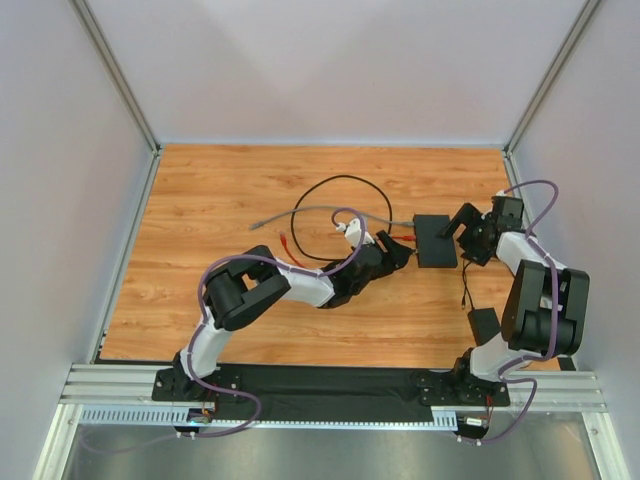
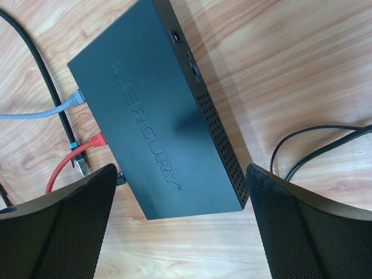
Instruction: Pull the plug from the switch port
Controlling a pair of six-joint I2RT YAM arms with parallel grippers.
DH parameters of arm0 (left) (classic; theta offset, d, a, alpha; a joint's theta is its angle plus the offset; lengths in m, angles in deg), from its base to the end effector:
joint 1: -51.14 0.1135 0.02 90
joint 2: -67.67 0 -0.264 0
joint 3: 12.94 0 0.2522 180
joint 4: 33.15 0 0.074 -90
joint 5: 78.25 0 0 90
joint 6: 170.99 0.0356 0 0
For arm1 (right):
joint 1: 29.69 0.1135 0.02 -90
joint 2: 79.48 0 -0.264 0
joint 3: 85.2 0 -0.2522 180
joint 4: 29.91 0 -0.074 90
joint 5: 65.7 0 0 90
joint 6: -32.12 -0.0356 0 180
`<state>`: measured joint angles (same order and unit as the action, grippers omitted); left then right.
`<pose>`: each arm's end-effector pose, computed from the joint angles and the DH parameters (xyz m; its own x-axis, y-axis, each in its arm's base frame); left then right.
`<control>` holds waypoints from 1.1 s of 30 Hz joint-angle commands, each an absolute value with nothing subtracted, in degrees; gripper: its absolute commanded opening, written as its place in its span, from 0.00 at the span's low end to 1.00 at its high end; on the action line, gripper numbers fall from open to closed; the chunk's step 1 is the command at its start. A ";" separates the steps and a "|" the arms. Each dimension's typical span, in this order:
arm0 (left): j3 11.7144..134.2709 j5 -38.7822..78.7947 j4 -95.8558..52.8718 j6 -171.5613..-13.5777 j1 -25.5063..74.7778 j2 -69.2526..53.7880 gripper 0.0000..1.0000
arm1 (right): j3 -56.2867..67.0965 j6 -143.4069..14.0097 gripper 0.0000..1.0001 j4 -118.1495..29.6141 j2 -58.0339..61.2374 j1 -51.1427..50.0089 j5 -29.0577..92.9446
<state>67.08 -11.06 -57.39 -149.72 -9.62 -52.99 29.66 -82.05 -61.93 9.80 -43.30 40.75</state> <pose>0.2311 -0.3846 0.1462 -0.6303 -0.6326 -0.4500 0.0974 0.5106 -0.8543 0.3008 -0.0625 0.1845 -0.7069 0.5752 -0.4118 0.3966 0.8042 0.4426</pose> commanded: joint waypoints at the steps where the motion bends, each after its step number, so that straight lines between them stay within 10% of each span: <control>1: 69.20 -10.93 -58.05 -150.86 -9.77 -54.93 0.71 | 31.90 -85.47 0.93 -56.08 10.87 -43.67 44.42; 33: 66.83 2.34 -62.71 -156.04 -3.44 -58.01 0.55 | 35.86 -89.08 0.87 -50.18 9.91 -43.32 55.33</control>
